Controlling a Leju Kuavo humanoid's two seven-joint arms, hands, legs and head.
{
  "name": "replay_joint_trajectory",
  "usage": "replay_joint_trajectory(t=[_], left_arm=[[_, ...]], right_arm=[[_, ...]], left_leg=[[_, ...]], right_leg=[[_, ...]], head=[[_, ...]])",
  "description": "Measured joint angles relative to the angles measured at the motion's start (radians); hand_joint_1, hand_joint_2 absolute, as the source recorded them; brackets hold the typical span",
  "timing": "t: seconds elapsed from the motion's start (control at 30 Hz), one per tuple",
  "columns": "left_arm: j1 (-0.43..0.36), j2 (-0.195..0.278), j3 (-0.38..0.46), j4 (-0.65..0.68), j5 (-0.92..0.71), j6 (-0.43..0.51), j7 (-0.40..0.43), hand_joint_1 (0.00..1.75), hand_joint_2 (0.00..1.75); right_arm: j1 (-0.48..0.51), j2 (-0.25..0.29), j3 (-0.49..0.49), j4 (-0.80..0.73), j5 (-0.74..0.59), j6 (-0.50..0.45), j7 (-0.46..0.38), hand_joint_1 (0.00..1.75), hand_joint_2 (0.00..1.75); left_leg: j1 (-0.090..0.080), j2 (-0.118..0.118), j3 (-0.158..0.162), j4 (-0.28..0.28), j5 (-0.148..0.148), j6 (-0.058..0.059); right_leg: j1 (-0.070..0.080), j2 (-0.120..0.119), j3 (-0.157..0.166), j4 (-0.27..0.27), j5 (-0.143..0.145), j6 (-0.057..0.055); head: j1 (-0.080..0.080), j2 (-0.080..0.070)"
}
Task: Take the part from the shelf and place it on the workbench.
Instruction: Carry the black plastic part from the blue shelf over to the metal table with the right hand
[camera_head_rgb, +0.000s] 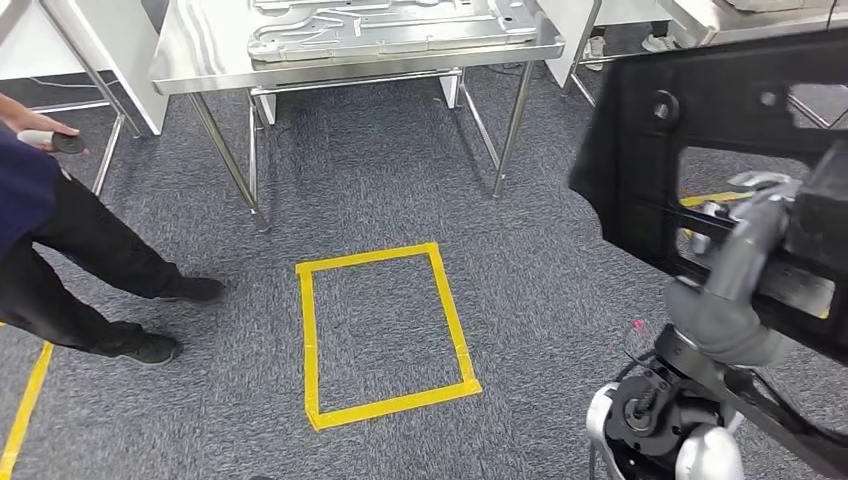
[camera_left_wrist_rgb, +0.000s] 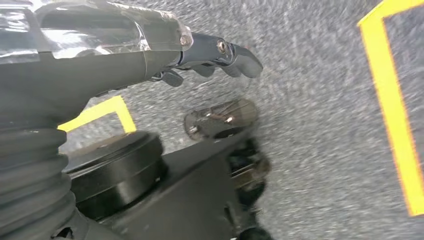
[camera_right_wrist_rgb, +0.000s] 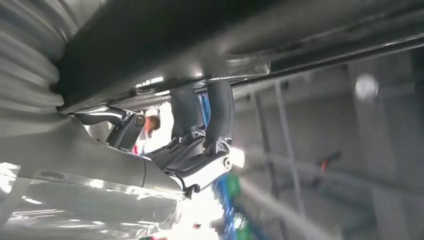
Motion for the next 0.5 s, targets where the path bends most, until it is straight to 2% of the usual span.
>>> replay_joint_trajectory(t=[0.1,0.17,0.2,0.27,0.3,0.33,0.37,0.43,0.47,0.5], left_arm=[[0.0,0.007,0.011,0.0,0.019,0.003,-0.018,0.0,1.75],[0.0,0.013,0.017,0.0,0.03,0.003,-0.023,0.0,1.75],[0.001,0.014,0.021,0.0,0.036,0.002,-0.024,0.0,1.75],[0.005,0.016,0.029,0.0,0.046,0.0,-0.015,0.0,1.75],[0.009,0.017,0.033,0.0,0.05,-0.001,-0.005,0.0,1.75],[0.013,0.019,0.037,0.001,0.054,-0.002,0.008,0.0,1.75],[0.017,0.022,0.041,0.001,0.057,-0.002,0.018,0.0,1.75],[0.022,0.027,0.048,0.001,0.061,-0.001,0.03,0.0,1.75],[0.023,0.029,0.05,0.002,0.061,-0.001,0.03,0.0,1.75],[0.023,0.031,0.053,0.002,0.062,-0.001,0.029,0.0,1.75]], right_arm=[[-0.062,-0.024,0.068,0.019,0.046,0.008,0.039,1.75,1.75],[-0.089,-0.035,0.103,0.031,0.074,0.011,0.058,1.75,1.75],[-0.102,-0.042,0.119,0.036,0.089,0.015,0.069,1.75,1.75],[-0.129,-0.054,0.153,0.052,0.125,0.033,0.103,1.75,1.75],[-0.144,-0.059,0.172,0.063,0.14,0.046,0.12,1.75,1.75],[-0.158,-0.064,0.192,0.075,0.148,0.06,0.136,1.75,1.75],[-0.172,-0.067,0.211,0.088,0.148,0.073,0.147,1.75,1.75],[-0.195,-0.07,0.246,0.115,0.131,0.097,0.157,1.75,1.75],[-0.204,-0.072,0.26,0.127,0.121,0.108,0.159,1.75,1.75],[-0.212,-0.073,0.273,0.138,0.112,0.12,0.161,1.75,1.75]], left_leg=[[-0.002,-0.001,0.004,-0.01,-0.005,0.013],[0.003,-0.003,0.009,-0.016,-0.005,0.021],[0.005,-0.003,0.013,-0.018,-0.005,0.024],[0.006,-0.001,0.017,-0.018,-0.009,0.028],[0.005,0.001,0.019,-0.018,-0.011,0.028],[0.006,0.002,0.021,-0.018,-0.013,0.027],[0.006,0.002,0.024,-0.018,-0.015,0.025],[0.007,0.001,0.032,-0.019,-0.02,0.02],[0.008,-0.001,0.033,-0.02,-0.02,0.016],[0.008,-0.002,0.033,-0.021,-0.02,0.011]], right_leg=[[-0.002,-0.002,0.0,0.003,-0.007,0.012],[-0.004,0.003,-0.013,0.035,-0.031,0.023],[-0.007,0.008,-0.033,0.078,-0.055,0.029],[-0.011,0.012,-0.098,0.204,-0.106,0.038],[-0.013,0.012,-0.126,0.25,-0.116,0.04],[-0.014,0.012,-0.141,0.266,-0.107,0.041],[-0.015,0.012,-0.136,0.243,-0.078,0.04],[-0.014,0.017,-0.088,0.122,0.001,0.032],[-0.013,0.02,-0.064,0.066,0.026,0.027],[-0.01,0.022,-0.048,0.028,0.036,0.021]], head=[[0.0,0.0],[0.006,0.0],[0.013,0.0],[0.03,0.0],[0.037,0.0],[0.045,0.0],[0.052,0.0],[0.072,0.0],[0.081,0.0],[0.09,0.0]])
